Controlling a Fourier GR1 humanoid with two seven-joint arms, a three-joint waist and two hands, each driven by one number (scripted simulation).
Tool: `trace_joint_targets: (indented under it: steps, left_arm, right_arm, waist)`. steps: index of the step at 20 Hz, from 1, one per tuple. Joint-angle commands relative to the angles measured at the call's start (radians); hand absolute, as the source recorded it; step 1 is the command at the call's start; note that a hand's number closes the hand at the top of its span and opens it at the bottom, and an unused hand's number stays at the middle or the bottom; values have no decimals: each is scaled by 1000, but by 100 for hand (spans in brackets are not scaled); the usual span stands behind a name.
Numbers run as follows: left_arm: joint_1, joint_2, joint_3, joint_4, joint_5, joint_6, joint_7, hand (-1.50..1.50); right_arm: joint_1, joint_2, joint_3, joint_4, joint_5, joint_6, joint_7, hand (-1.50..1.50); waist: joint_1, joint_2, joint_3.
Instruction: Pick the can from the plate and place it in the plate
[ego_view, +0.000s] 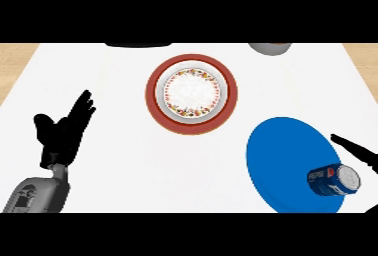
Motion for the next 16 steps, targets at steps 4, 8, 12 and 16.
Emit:
trace_joint_targets:
  steps: [4,8,12,16]
  left_arm:
    - [27,1,59,-1,-8,-59,-20,0]
    - [14,-50,26,-39,-57,-23,5,0]
    - [-19,-2,94,26,-27,-89,-17,0]
    - [60,-28,76,-8,-44,-86,-52,0]
  right_arm:
    - [-86,76,2,68,112,8,20,-150]
    - [-113,82,12,119,180,11,7,-150]
    - [-72,79,32,129,226,3,-64,-150]
    - [-43,95,89,-7,236,74,-33,150]
  waist:
    - [3,0,0]
    - [3,0,0]
    - [0,1,0]
    - [-2,-1,-1]
